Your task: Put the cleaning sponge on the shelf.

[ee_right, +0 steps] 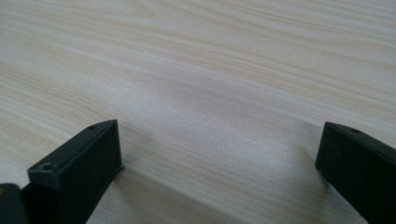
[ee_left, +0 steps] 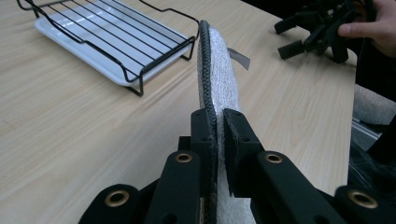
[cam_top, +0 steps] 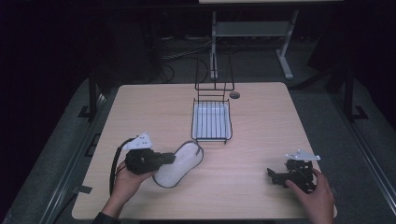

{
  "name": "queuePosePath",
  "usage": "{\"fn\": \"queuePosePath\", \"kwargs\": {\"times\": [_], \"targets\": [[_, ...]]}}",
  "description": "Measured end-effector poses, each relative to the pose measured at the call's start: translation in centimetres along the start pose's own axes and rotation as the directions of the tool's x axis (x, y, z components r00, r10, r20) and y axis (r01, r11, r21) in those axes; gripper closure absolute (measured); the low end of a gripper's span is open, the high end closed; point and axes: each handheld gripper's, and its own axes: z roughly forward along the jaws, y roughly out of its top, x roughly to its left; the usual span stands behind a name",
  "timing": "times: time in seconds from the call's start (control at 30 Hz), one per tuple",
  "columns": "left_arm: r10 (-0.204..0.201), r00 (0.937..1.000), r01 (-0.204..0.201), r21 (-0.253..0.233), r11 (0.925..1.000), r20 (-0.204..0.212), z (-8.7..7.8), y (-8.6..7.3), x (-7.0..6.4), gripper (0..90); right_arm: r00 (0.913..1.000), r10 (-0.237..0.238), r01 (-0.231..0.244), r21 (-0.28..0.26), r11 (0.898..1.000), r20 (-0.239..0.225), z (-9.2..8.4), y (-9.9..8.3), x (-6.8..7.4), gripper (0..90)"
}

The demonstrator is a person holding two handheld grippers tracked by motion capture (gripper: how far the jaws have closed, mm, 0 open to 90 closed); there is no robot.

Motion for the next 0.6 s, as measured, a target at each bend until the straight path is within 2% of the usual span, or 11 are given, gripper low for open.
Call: {"fn": "queuePosePath", "kwargs": {"times": [0.6], "targets": [[-0.017, 0.9997, 0.016, -0.029, 0.9994, -0.017, 0.1, 1.5, 1.6, 83.1, 1.0000, 0.000, 0.000, 0.000, 1.000, 0.000, 0.0, 0.0, 0.0, 0.0]]}}
